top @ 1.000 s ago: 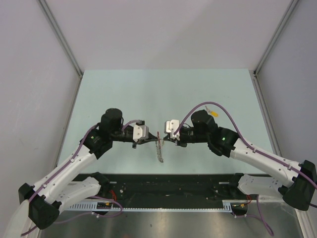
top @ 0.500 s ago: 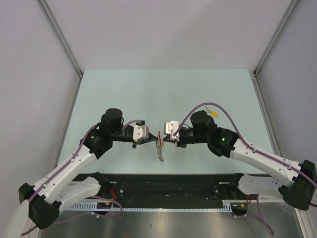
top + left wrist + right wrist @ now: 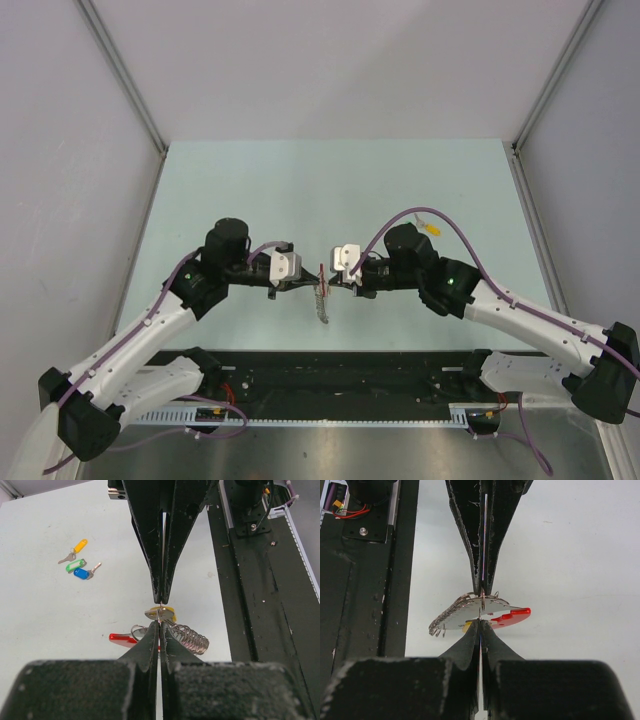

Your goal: Put the keys on the keyring

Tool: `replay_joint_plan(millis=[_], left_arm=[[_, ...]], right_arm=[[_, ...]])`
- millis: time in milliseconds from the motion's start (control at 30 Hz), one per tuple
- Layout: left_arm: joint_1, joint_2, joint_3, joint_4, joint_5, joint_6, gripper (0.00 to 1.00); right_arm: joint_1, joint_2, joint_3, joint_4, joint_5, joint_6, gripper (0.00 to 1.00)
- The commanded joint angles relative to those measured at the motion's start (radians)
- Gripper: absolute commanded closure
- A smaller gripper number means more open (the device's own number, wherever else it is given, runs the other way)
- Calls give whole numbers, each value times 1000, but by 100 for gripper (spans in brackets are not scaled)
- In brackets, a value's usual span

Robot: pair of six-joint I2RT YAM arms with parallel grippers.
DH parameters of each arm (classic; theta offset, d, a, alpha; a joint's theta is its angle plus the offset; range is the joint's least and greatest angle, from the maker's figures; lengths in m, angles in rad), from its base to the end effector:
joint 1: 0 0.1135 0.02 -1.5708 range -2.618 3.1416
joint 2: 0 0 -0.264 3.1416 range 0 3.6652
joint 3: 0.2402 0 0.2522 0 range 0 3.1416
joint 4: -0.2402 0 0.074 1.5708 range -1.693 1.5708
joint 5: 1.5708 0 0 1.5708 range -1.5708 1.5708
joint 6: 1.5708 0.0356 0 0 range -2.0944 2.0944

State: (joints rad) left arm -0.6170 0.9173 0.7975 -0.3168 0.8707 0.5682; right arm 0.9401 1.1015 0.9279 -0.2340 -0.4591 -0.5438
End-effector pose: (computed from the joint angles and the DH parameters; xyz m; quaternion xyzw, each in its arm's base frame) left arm 0.1455 -0.1366 0.3124 0.6151 0.5078 -0.3675 0.4783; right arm 0.1344 0.2108 0.3238 -0.6420 0.5153 0.2917 0.4871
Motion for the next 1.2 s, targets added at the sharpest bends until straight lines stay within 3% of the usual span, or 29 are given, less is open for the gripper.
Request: replay_joint_plan(millis=[0, 1167], left_arm=[[-7, -11, 6, 21, 27, 32, 100], [-6, -18, 2, 48, -18, 6, 100]], right_arm=[[6, -8, 49, 16, 23, -10, 100], [6, -11, 48, 4, 62, -13, 100]])
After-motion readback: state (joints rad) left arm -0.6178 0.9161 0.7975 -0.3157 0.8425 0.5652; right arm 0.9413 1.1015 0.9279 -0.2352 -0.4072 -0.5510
